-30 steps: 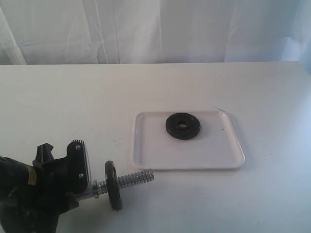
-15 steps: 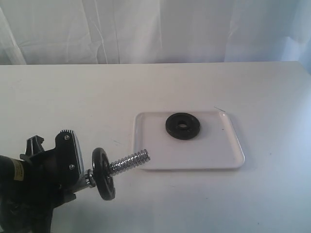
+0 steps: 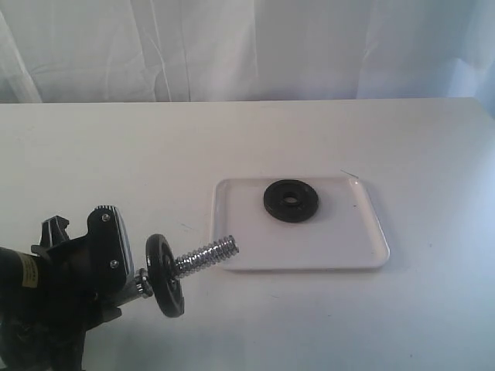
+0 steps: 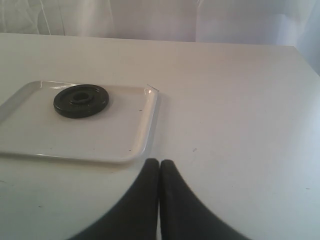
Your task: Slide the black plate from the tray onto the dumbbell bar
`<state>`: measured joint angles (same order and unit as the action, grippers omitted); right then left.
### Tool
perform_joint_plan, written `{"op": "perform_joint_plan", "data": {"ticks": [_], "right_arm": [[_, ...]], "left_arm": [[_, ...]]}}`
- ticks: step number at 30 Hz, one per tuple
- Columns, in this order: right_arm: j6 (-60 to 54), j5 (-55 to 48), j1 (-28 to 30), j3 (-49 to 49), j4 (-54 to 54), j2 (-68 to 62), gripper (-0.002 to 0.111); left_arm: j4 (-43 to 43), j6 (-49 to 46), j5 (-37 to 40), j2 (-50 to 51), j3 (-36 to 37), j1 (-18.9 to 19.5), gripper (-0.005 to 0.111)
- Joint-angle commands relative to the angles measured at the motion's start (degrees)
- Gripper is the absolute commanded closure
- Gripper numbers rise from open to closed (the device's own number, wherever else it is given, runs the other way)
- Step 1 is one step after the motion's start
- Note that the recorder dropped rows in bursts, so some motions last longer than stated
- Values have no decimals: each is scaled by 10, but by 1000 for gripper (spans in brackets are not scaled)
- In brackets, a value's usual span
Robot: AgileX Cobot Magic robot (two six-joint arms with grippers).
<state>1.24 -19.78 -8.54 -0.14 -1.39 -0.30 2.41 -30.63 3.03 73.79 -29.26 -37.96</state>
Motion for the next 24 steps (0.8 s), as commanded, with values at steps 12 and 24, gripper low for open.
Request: {"op": "perform_joint_plan", "data": {"ticks": [12,24], "right_arm": [[0,2,-1,1,-1,3,108],[0,8,-1,1,-1,3,108]], "left_arm": [[-7,4,-88,-25,-12,-1,107],[-7,20,-91,-61,-12,-1,107]]}}
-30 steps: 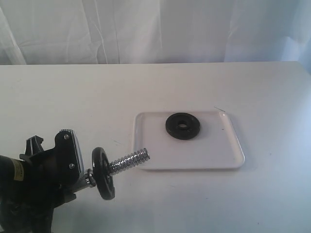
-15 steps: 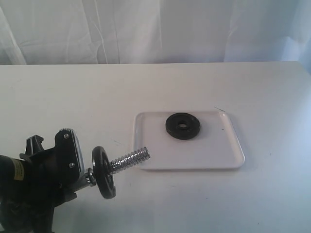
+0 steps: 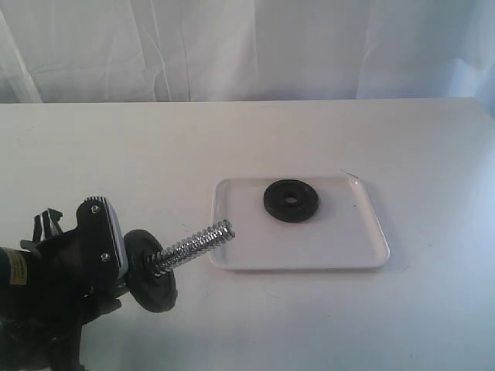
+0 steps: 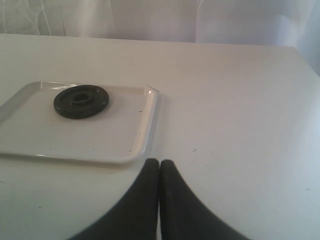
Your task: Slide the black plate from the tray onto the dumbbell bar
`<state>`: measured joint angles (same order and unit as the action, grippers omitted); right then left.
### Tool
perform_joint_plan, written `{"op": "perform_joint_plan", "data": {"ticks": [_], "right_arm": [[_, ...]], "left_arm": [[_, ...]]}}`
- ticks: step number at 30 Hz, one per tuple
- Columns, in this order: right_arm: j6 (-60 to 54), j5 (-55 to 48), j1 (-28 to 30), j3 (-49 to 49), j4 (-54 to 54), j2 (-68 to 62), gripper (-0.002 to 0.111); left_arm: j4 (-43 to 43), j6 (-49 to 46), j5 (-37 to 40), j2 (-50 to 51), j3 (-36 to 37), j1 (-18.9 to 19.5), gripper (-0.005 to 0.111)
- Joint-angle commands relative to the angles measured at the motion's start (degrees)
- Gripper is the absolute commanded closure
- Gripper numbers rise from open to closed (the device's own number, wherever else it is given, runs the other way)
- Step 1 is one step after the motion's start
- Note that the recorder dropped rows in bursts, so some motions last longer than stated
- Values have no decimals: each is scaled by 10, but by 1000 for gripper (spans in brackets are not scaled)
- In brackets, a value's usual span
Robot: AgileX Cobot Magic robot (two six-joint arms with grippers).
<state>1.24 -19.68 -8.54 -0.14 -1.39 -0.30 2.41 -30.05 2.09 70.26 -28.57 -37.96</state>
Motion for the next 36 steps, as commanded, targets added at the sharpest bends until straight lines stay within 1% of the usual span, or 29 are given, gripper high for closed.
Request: {"op": "perform_joint_plan", "data": {"ticks": [1,4,6,13,16,21,25,29,32,36], "right_arm": [[0,7,-1,1,-1,3,108],[6,16,-1,1,-1,3,108],[6,40,-1,1,-3,3,108],[6,221,-1,1,-3,3,108],[19,286,-1,1,-3,3,108],[11,373,-1,1,-3,3,108],[11,491,-1,1,-3,3,108],[7,548,-1,1,-8,3,108],[0,539,-1,1,-53,3,108],[10,537,-1,0,-199,-9,108]], "left_arm": [[-7,20,-81,-26,-19,-1,107],[-7,23,-68,-26,-19,-1,107],[-7,23,-66,-25,-19,-1,107],[-7,23,-70,4,-19,-5,107],[-7,28,-69,14,-19,-5,107],[-7,29,-76,25,-19,-5,107],[-7,29,-77,24,-19,-5,107],[-7,29,-80,24,-19,-5,107],[-7,29,-81,24,-19,-5,107],[-7,29,-81,24,-19,-5,107]]}}
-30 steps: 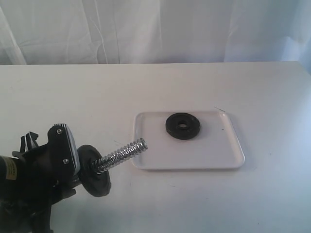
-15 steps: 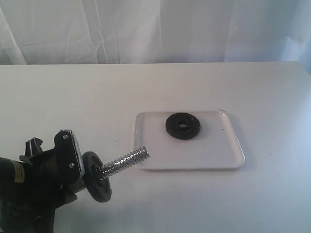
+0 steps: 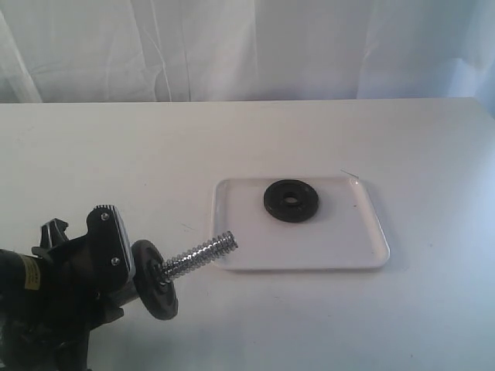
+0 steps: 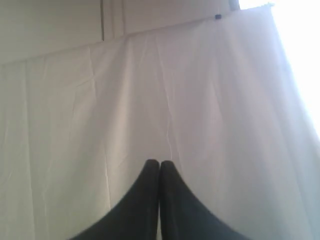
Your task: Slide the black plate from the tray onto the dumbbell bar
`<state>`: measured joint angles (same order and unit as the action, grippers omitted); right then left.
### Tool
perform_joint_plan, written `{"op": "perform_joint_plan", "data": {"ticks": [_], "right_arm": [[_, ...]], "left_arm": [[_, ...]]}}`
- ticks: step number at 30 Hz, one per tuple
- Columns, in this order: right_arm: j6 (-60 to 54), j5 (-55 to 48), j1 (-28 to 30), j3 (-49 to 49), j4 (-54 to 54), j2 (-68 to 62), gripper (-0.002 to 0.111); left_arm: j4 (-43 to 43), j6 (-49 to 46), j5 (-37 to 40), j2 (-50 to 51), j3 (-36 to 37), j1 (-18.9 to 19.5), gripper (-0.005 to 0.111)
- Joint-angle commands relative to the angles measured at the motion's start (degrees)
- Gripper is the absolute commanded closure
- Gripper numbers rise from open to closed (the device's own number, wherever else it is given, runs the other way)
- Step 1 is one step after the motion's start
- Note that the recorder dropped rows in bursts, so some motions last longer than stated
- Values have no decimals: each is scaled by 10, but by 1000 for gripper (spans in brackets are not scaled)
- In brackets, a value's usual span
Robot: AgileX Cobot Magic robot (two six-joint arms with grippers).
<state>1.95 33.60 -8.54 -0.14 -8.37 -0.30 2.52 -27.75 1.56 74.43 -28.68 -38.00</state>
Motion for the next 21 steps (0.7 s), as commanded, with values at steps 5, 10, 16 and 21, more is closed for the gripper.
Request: {"op": "perform_joint_plan", "data": {"ticks": [5,10,16,21], "right_arm": [[15,-39,-1,-57,-207,-113,108],[14,-148,-2,-176,-144,-272,108],[-3,-280,-38,-348,-12,-459,108],[-8,-451,-69,-478,45,-602,108]], "left_arm": [[-8,6,-75,-18,-18,-5,107],[-8,6,-75,-18,-18,-5,107],[-8,6,-75,-18,-18,-5,107],[-8,6,-75,-18,-18,-5,107]]}}
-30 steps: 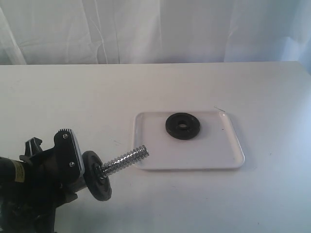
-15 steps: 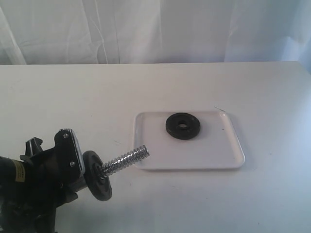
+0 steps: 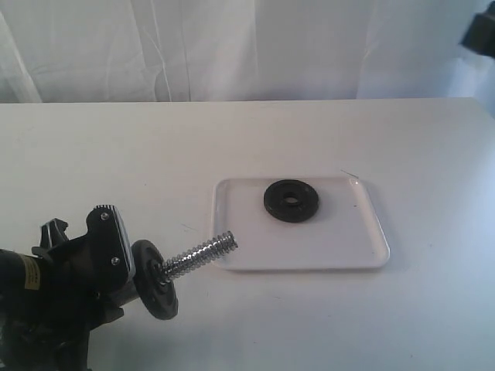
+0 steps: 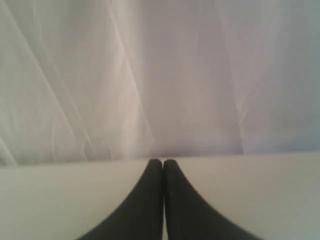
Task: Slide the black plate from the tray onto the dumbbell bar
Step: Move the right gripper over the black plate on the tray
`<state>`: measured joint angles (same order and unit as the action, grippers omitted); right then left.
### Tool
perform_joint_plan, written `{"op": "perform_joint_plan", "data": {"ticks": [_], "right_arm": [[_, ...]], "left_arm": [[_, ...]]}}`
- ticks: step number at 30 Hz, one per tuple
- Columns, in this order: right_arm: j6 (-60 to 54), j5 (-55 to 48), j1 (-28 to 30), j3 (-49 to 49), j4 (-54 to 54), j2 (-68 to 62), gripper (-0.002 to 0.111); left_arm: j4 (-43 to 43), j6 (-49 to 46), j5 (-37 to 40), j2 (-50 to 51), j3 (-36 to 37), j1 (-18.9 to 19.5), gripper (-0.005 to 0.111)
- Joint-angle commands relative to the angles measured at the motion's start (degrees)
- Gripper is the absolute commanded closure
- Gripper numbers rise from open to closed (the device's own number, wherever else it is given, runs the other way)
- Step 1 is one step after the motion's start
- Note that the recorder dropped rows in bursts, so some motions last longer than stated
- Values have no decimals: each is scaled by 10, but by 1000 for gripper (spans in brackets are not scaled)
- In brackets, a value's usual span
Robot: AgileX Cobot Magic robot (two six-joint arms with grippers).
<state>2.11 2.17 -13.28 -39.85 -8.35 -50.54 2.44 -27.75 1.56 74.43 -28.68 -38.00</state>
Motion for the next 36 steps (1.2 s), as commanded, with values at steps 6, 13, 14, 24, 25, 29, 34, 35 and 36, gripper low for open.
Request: {"op": "perform_joint_plan", "data": {"ticks": [6,13,14,24,25,29,34,35,36], "right_arm": [[-21,-394,-39,-248,43,-278,108],[-21,-572,-50,-394,21,-463,108],[-21,-566,-50,-402,13,-483,108],[-21,-473,-44,-407,17,-566,108],[-21,-470,-44,-407,17,-567,108],[-21,-449,-44,-409,13,-569,108],[-25,-451,-44,-431,16,-570,108],[-30,-460,-44,-439,16,-570,108],[-35,-468,-44,-446,16,-572,106]], "left_arm": [[-7,9,-75,-18,-18,-5,107],[-7,10,-74,-18,-18,-5,107],[-7,11,-74,-18,-18,-5,107],[-7,11,-70,-18,-18,-5,107],[-7,11,-70,-18,-18,-5,107],[-7,11,-63,-18,-18,-5,107],[-7,11,-59,-18,-18,-5,107],[-7,11,-60,-18,-18,-5,107],[-7,11,-60,-18,-18,-5,107]]}}
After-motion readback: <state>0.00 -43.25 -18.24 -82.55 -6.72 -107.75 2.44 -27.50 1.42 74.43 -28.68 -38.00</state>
